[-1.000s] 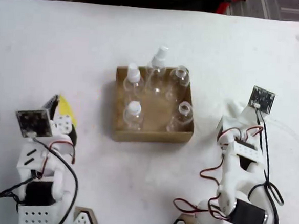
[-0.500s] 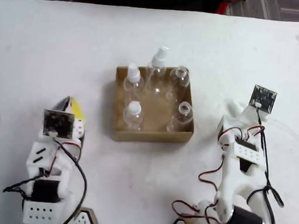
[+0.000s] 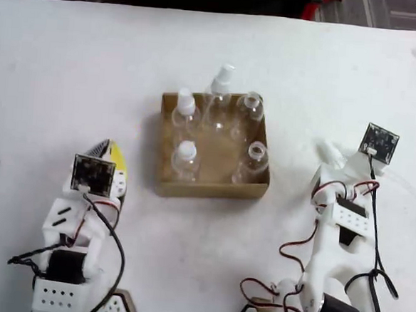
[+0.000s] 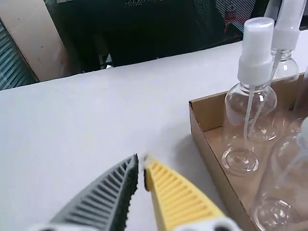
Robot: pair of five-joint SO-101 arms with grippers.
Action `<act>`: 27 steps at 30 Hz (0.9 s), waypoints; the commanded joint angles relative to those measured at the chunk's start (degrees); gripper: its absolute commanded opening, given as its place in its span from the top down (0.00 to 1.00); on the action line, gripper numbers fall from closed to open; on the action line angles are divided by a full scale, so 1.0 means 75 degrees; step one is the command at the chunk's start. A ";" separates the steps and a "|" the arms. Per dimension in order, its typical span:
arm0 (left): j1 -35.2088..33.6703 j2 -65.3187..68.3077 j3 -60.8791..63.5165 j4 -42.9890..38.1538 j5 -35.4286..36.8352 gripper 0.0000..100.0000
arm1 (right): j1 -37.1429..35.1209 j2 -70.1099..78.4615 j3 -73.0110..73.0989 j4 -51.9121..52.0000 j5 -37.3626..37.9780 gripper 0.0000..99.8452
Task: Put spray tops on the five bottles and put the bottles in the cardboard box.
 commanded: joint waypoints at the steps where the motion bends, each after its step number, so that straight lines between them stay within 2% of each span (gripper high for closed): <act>1: 0.0100 -0.0123 -0.0340 0.0516 -0.0035 0.98 | 0.0158 -0.0334 -0.0082 0.0018 -0.0012 0.95; 9: 0.0111 -0.0123 -0.0481 0.0738 -0.0035 0.98 | 0.1096 -0.1131 -0.0821 -0.0006 0.0211 0.80; 15: 0.0111 -0.0123 -0.0481 0.0750 -0.0035 0.98 | 0.1201 -0.1272 -0.1899 0.0346 0.2743 0.80; 18: 0.0111 -0.0123 -0.0481 0.0750 -0.0035 0.98 | 0.1096 -0.0721 -0.3200 0.1459 0.4103 0.80; 23: 0.0111 -0.0123 -0.0481 0.0750 -0.0035 0.98 | 0.1225 0.0990 -0.6728 0.4167 0.4489 0.80; 27: 0.0275 -0.0123 -0.0469 0.0750 -0.0035 0.98 | 0.1073 0.2608 -0.9213 0.6675 0.6060 0.80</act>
